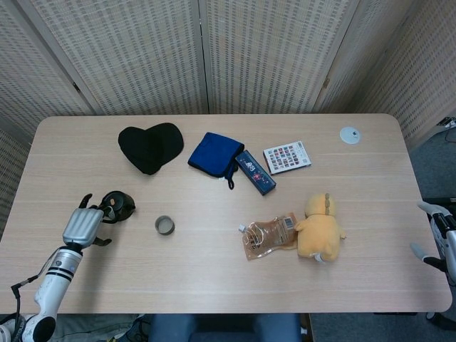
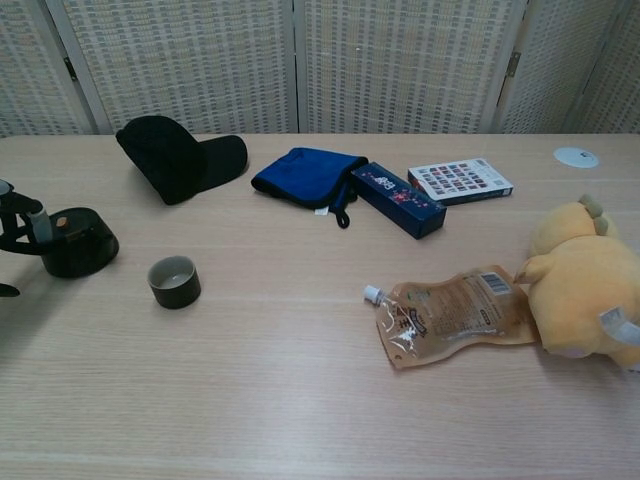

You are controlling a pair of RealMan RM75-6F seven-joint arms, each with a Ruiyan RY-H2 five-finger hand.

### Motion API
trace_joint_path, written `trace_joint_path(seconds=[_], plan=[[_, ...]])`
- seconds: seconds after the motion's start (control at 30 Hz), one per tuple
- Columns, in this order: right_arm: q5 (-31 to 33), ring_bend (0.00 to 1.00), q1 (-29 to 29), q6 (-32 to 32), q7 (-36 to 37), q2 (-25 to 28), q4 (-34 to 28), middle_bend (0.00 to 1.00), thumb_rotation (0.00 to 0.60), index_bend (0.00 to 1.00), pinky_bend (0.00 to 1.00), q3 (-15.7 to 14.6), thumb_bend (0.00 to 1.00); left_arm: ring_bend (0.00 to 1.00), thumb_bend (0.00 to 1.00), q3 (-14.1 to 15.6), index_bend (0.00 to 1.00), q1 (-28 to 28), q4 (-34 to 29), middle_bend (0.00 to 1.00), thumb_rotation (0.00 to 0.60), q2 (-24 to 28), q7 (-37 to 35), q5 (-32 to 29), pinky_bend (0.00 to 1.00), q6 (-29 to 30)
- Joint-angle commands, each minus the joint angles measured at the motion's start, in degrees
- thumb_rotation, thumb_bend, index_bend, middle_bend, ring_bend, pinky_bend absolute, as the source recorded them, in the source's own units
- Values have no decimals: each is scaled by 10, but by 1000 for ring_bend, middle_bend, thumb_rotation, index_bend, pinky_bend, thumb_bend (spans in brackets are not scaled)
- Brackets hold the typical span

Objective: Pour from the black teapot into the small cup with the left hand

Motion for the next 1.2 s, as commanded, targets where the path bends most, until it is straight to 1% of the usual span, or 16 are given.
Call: trace_joint_path(seconds=[0.03,0.37,1.2], plan=[[1,229,0,0,0,0,0,285,600,237,266,0,109,374,57,0,420,0,1,385,600,-1,1,0,0,-2],[1,229,-2,0,0,-1,1,286,600,237,266,-1,109,390,57,1,453,-1,9,420,600,-8,2,-3,0,-8],[3,229,-1,-4,-3,-4,0,286,600,237,266,-2,109,408,58,8,474,0,24,444,600,-21,4,-6,0,-24]])
